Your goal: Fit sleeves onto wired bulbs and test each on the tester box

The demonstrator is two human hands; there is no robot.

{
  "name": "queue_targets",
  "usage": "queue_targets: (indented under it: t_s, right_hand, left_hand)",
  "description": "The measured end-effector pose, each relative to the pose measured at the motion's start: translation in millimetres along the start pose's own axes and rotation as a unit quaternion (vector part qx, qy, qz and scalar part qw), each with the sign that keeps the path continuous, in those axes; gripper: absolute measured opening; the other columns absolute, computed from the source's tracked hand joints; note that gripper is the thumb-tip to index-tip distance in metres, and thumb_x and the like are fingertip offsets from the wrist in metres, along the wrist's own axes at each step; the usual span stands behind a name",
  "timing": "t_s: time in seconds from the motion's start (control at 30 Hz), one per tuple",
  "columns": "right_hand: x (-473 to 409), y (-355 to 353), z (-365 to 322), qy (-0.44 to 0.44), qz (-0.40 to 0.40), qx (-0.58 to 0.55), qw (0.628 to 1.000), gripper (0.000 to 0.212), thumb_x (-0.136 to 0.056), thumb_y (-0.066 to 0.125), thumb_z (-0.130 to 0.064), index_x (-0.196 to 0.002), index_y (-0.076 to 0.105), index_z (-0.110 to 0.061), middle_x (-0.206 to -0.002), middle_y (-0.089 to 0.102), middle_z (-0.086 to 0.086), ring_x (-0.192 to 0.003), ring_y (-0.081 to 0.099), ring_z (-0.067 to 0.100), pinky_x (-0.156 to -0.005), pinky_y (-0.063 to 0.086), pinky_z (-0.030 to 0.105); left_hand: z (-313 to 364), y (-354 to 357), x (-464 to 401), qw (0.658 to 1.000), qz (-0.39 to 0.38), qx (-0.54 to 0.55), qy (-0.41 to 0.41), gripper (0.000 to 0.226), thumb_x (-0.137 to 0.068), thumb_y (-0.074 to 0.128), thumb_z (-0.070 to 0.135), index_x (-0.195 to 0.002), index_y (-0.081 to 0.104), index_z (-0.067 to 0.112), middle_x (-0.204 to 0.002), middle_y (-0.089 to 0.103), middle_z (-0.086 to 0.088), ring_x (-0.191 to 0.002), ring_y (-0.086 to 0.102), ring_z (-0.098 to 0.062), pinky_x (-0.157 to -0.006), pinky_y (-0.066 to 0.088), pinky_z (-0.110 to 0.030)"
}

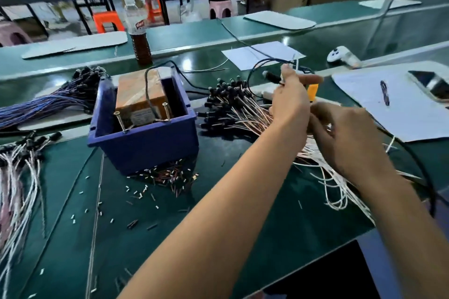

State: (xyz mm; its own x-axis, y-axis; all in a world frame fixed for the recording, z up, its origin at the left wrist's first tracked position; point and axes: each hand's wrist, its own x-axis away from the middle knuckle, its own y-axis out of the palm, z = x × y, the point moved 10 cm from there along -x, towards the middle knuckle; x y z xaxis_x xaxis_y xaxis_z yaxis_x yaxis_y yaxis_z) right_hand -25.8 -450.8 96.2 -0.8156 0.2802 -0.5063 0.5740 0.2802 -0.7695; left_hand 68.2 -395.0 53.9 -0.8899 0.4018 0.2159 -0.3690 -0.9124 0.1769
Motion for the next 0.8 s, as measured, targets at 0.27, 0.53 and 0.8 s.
queue_targets:
  t_s: [0.27,0.53,0.8]
  right_hand:
    - [-8,10,66,0.171,0.038,0.051,0.983,0.025,-0.107,0.053,-0.023,-0.091,0.066,-0.01,-0.077,0.065,0.021,-0.069,0.048,0.035,-0.061,0.035,0.039]
    - [-43,9,31,0.106,0.054,0.149,0.982,0.024,-0.107,0.053,-0.033,-0.098,0.069,-0.017,-0.062,0.052,0.009,-0.064,0.048,0.033,-0.057,0.032,0.034]
    - [-44,105,-17,0.009,-0.16,0.176,0.971,0.028,-0.104,0.047,-0.017,-0.123,0.066,-0.007,-0.118,0.072,0.017,-0.108,0.067,0.039,-0.089,0.056,0.047]
  left_hand:
    - [-11,-31,5,0.896,0.073,-0.4,0.177,0.075,-0.108,0.02,0.06,-0.064,0.065,0.02,-0.097,0.067,-0.004,-0.125,0.037,-0.028,-0.104,0.025,-0.046]
    - [59,-79,44,0.893,0.189,-0.166,0.373,0.042,-0.106,0.041,0.028,-0.092,0.075,0.009,-0.083,0.07,-0.001,-0.085,0.062,-0.019,-0.081,0.049,-0.041]
    - [43,-57,32,0.841,0.125,-0.376,0.368,0.04,-0.11,0.037,0.031,-0.122,0.071,0.013,-0.114,0.073,-0.008,-0.112,0.059,-0.029,-0.101,0.041,-0.041]
